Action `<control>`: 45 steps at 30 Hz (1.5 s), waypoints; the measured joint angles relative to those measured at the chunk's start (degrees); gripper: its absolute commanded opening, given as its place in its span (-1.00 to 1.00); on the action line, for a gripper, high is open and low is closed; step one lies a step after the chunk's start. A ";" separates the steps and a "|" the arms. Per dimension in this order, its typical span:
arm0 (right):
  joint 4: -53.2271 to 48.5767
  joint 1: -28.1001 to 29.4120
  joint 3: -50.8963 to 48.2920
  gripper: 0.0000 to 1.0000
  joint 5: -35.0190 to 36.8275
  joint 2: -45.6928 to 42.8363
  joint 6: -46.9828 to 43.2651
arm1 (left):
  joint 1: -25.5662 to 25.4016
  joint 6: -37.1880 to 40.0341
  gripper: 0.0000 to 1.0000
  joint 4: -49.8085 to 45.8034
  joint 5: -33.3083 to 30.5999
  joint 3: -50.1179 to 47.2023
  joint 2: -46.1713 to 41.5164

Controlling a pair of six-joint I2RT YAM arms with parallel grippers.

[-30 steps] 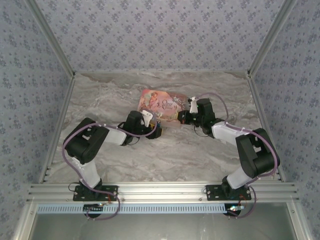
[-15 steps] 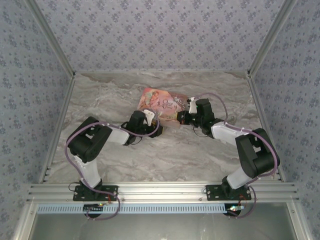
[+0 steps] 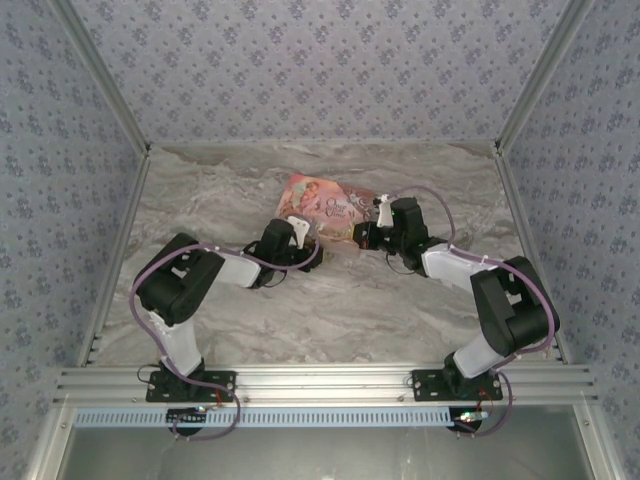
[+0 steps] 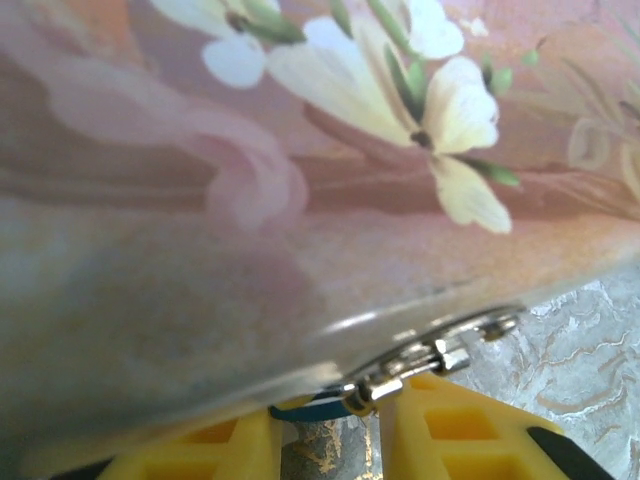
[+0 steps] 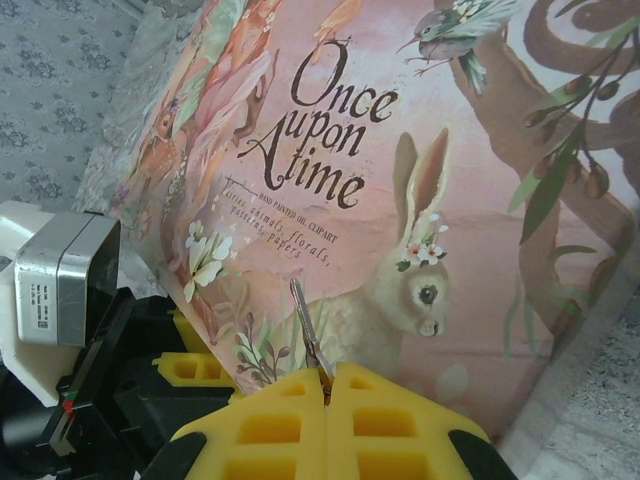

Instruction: Unlock the padlock with the key

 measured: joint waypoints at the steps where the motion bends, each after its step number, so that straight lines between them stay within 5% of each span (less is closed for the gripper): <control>1: 0.00 0.07 0.00 -1.00 0.02 0.00 0.00 | -0.02 -0.07 -0.51 -0.17 -0.13 0.11 0.00; 22: -0.35 0.59 0.00 -1.00 0.59 -0.26 0.00 | -0.02 -2.21 -0.27 -1.44 -1.73 0.94 0.00; 45: -2.86 1.60 0.00 -1.00 1.18 -1.88 -1.20 | 0.00 -2.91 -0.52 -1.44 -2.80 2.12 0.70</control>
